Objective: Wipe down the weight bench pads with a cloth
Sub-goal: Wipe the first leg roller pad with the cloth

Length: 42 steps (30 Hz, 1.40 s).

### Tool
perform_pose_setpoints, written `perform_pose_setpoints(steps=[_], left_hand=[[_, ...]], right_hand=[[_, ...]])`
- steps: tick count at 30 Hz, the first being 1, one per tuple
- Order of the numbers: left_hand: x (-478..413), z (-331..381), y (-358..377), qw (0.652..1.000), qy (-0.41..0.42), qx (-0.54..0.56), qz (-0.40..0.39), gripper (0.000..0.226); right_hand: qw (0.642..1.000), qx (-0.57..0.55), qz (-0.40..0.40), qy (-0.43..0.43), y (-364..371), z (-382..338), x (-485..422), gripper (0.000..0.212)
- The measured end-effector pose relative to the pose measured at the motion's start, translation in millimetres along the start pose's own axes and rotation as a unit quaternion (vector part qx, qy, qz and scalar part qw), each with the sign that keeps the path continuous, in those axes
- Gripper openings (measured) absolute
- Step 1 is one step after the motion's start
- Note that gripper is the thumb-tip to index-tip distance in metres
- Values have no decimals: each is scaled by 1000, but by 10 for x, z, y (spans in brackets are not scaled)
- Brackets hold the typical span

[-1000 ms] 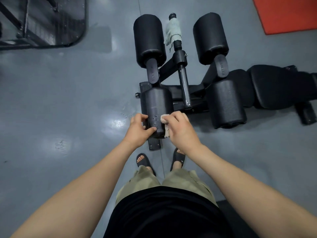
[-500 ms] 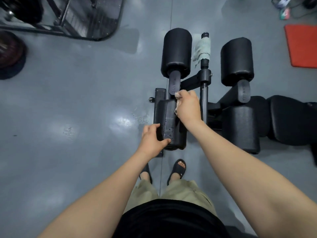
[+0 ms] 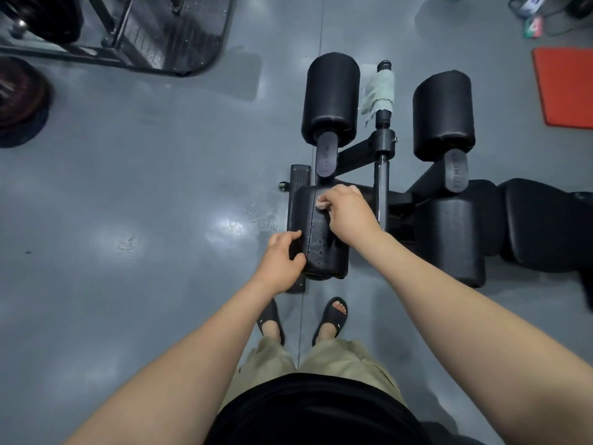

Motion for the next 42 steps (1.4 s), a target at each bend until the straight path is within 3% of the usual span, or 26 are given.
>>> perform_pose_setpoints(steps=[21, 31, 35, 37, 42], left_hand=[[12, -93, 51, 1000, 11, -5, -2, 50], [-4, -49, 27, 1000, 11, -13, 7, 50], [3, -32, 26, 1000, 7, -5, 8, 49], [-8, -22, 16, 1000, 11, -7, 10, 49], [-12, -37, 32, 1000, 13, -10, 7, 49]], right_hand=[[997, -46, -25, -59, 322, -18, 1007, 30], [995, -21, -21, -92, 449, -33, 1382, 40], [989, 11, -98, -106, 731, 78, 1639, 41], [993, -22, -78, -81, 691, 185, 1675, 44], [993, -94, 55, -54, 84, 175, 1303, 30]])
Point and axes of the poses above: each hand's wrist, its own x-axis away from the middle knuckle, its own y-axis out of the palm, z = x × y, the point moved 9 cm from there along -x, towards the middle knuckle, and after that the axes turned 7 degrees about y, right-handed, at the moved point
